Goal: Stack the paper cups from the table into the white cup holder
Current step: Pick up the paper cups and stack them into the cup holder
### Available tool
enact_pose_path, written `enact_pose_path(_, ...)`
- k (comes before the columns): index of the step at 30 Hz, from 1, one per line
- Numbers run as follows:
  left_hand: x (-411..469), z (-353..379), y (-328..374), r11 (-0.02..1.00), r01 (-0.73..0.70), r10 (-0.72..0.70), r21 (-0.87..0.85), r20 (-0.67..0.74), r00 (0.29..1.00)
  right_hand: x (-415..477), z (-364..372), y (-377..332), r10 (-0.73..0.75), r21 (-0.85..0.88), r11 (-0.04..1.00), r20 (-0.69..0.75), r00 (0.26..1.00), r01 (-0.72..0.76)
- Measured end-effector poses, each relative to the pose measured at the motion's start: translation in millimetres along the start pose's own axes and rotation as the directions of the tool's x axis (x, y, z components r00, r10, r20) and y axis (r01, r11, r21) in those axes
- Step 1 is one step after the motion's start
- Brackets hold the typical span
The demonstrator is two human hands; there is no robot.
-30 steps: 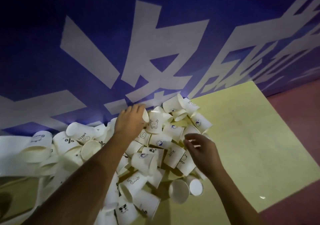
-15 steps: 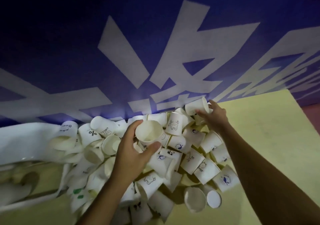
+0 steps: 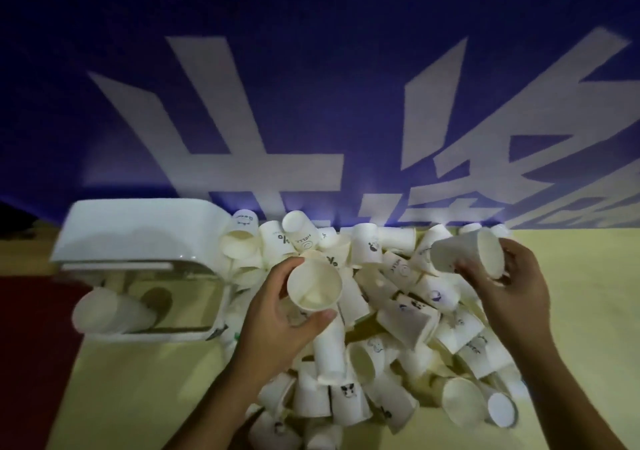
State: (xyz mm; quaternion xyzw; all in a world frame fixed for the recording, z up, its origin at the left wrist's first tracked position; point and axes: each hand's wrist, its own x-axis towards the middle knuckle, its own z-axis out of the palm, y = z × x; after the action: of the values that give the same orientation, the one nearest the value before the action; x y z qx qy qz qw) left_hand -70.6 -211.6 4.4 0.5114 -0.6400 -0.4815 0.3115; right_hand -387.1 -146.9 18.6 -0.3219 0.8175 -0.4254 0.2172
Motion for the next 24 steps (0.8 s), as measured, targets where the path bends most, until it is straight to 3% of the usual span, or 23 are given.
enact_pose_path(5, -37.6, -92.9, -23.7, 0.999, -0.026, 0.027, 0.022, -0.054, 0.998, -101.7, 72.4, -72.1, -0.158, 0.081, 0.986, 0.195, 0.968, 0.144)
enact_pose_path(13, -92.2, -262.1, -97.5, 0.996, -0.018, 0.035, 0.082, -0.207, 0.978, -235.0, 226.2, -143.6, -0.274, 0.257, 0.950, 0.400, 0.875, 0.180)
enact_pose_path(19, -86.3, -321.8, -142.4, 0.996, -0.003, 0.031, 0.094, -0.298, 0.954, -280.8, 283.9, -159.9, -0.318, 0.272, 0.937, 0.405, 0.857, 0.219)
enact_pose_path(24, -62.6, -331.4, -153.0, 0.986, -0.062, 0.103, 0.157, -0.270, 0.957, -291.7, 298.4, -161.0, -0.288, 0.216, 0.951, 0.366, 0.885, 0.220)
